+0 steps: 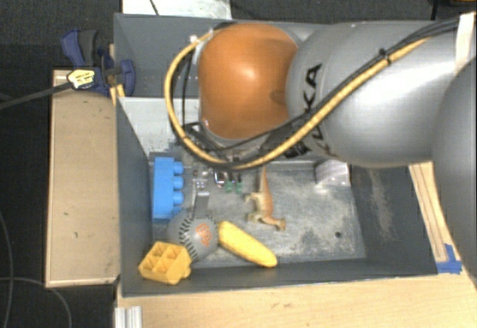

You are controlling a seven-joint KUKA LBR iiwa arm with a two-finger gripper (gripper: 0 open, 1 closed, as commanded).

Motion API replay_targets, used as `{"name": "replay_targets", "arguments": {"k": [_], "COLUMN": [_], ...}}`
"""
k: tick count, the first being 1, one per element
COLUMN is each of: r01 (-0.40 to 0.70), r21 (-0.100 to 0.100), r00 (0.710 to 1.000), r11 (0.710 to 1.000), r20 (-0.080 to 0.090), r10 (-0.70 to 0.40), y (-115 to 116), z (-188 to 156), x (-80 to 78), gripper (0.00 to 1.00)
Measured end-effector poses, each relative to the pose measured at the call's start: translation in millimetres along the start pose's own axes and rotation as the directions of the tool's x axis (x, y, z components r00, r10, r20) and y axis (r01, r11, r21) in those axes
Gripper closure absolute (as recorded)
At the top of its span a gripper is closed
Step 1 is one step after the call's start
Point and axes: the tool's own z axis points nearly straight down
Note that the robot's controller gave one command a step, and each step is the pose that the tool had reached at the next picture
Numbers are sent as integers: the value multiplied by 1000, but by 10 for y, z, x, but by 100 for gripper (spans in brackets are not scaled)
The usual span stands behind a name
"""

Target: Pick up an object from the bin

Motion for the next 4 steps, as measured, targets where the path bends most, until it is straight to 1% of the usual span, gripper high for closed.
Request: {"name": "replay_targets", "arguments": {"k": [1, 2, 3, 4], "r01": [-7, 61, 57, 80], "r21": [-2, -2, 2, -2], "r00": [1000, 998, 998, 997], "r11": [1000, 998, 998, 997], "r20": [8, 10, -1, 13], "r10": [7, -61, -57, -80], "y": [-16, -369, -546, -635], "z": [-50, 347, 334, 206], "x": [-17, 284, 296, 313], "gripper": [0, 0, 0, 0]}}
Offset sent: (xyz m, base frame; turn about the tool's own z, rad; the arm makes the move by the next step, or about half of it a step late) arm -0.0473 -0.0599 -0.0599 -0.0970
